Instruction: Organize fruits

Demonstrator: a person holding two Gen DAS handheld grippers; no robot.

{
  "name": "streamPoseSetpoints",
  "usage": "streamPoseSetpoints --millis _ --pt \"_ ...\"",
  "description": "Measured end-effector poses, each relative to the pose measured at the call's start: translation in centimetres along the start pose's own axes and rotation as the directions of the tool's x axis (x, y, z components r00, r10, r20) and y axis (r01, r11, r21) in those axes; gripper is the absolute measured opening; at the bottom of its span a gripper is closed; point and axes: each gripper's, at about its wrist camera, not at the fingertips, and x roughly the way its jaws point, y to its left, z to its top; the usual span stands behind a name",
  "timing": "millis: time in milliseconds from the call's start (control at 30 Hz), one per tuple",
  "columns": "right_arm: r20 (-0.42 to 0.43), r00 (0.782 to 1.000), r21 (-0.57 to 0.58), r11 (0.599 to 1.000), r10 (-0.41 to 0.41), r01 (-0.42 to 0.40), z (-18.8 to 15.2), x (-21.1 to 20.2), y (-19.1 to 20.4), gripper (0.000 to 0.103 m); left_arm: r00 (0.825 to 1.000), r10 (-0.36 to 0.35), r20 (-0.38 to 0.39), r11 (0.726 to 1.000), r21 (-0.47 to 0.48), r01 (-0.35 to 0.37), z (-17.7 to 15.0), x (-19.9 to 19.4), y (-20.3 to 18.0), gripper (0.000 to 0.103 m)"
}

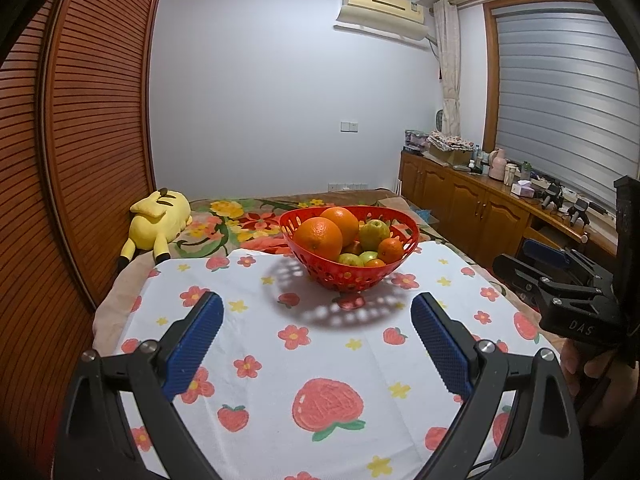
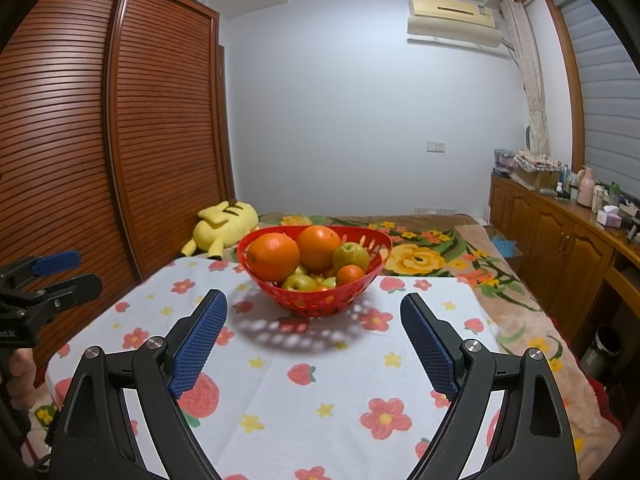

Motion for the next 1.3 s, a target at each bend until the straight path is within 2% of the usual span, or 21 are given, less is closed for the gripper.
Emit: streamPoseSetpoints --millis 1300 --pt "-0.001 1.000 0.001 1.000 0.004 -0.004 0.06 -0.03 0.51 0.090 1.000 0.001 0.019 1.000 0.000 -0.001 0.60 -0.89 -0.24 0.096"
